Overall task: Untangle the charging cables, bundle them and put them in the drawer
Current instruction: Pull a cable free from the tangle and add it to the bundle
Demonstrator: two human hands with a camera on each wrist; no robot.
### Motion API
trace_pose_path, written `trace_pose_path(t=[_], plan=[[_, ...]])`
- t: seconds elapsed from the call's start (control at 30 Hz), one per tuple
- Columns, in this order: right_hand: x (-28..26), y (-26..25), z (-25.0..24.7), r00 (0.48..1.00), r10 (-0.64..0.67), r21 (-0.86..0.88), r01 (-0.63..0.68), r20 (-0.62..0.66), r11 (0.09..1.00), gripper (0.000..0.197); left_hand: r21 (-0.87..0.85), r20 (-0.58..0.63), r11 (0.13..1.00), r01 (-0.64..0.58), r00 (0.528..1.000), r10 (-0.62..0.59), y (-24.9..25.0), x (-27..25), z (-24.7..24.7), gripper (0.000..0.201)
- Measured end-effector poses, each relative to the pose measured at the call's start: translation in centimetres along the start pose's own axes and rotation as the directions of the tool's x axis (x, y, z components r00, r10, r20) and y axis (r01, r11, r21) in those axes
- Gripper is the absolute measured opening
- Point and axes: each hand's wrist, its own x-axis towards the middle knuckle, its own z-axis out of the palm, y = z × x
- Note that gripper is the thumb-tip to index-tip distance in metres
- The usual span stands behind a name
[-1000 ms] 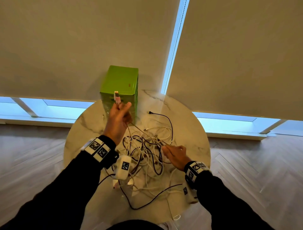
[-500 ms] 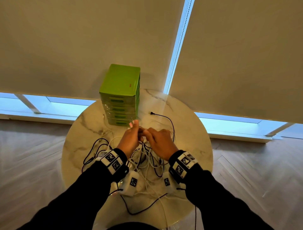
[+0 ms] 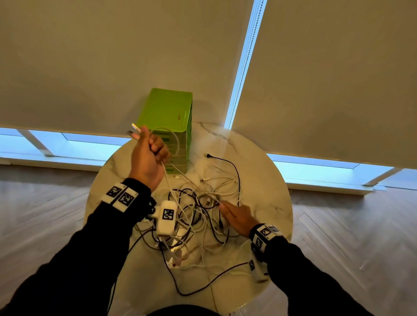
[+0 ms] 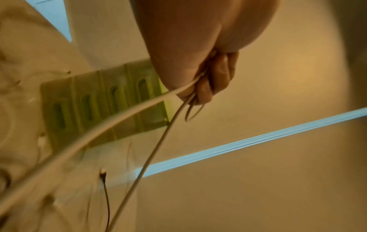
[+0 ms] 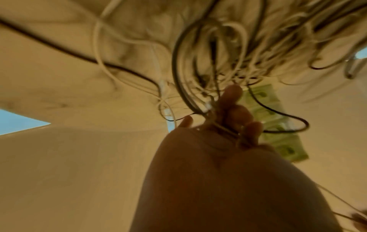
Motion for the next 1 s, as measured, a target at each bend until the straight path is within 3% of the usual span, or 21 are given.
trace_pose_path(t=[0.03,0.1,0.2,0.27,0.33,0.4,0.47,0.57,0.63,0.8,0.9,1.0], plan=[[0.2,0.8,-0.3,0.999,0.032,-0.071,-0.030,0.028,0.997,0.070,0.070,0.005,0.997,-0.031,1.000,0.031,0.6,-0.1,0.1,0.044],[0.9,0.9,-1.4,0.997,0.081,-0.069,-0.082,-0.006,0.994,0.062,0.348,0.045,0.935,-0.064,0.998,0.051,1.0,-0.7,0.1,0.042],[2.1,-2.4,-3.7,0.991,0.072,0.029,-0.069,-0.111,0.997,0.043,0.781,0.150,0.622,-0.047,0.982,-0.115,-0.3,-2.7,-0.3,0.058],[2.4,-5.4,-4.8,0.987,-0.035,0.112,0.053,-0.155,0.992,0.037,0.867,0.174,0.498,-0.034,0.956,-0.238,-2.0,-3.9,-0.4,0.060],[2.4,-8.0,-5.2,0.980,-0.130,0.130,0.150,-0.151,0.980,0.035,0.885,0.173,0.463,-0.035,0.951,-0.258,-3.8,-4.6,-0.6,0.050],[2.0,-9.9,-5.1,0.972,-0.199,0.130,0.215,-0.126,0.968,0.035,0.867,0.146,0.498,0.004,0.954,-0.262,-5.1,-4.6,-0.9,0.055],[1.5,-11.0,-5.0,0.964,-0.255,0.128,0.262,-0.074,0.957,0.034,0.784,0.122,0.615,0.091,0.948,-0.295,-6.0,-4.5,-0.9,0.057],[0.9,-11.8,-5.1,0.956,-0.293,0.178,0.289,-0.005,0.941,0.035,0.651,0.114,0.744,0.153,0.948,-0.296,-6.2,-4.2,-0.4,0.037],[0.6,-11.2,-5.2,0.959,-0.282,0.208,0.276,0.002,0.938,0.040,0.658,0.117,0.745,0.111,0.962,-0.247,-5.8,-4.0,-0.2,0.025],[-0.6,-5.6,-4.9,0.991,-0.110,0.050,0.106,0.079,0.993,0.044,0.631,0.069,0.775,-0.017,0.997,-0.035,-2.6,-1.9,-0.2,0.026],[-1.4,-3.3,-5.4,0.999,-0.028,0.000,0.028,-0.040,1.000,0.037,0.672,0.122,0.734,-0.099,0.992,0.023,-1.8,-1.6,-0.4,0.021],[-1.6,-3.9,-6.8,0.979,-0.007,0.099,0.028,-0.205,0.995,0.033,0.680,0.190,0.719,-0.145,0.982,0.018,-2.2,-2.2,0.1,0.032]])
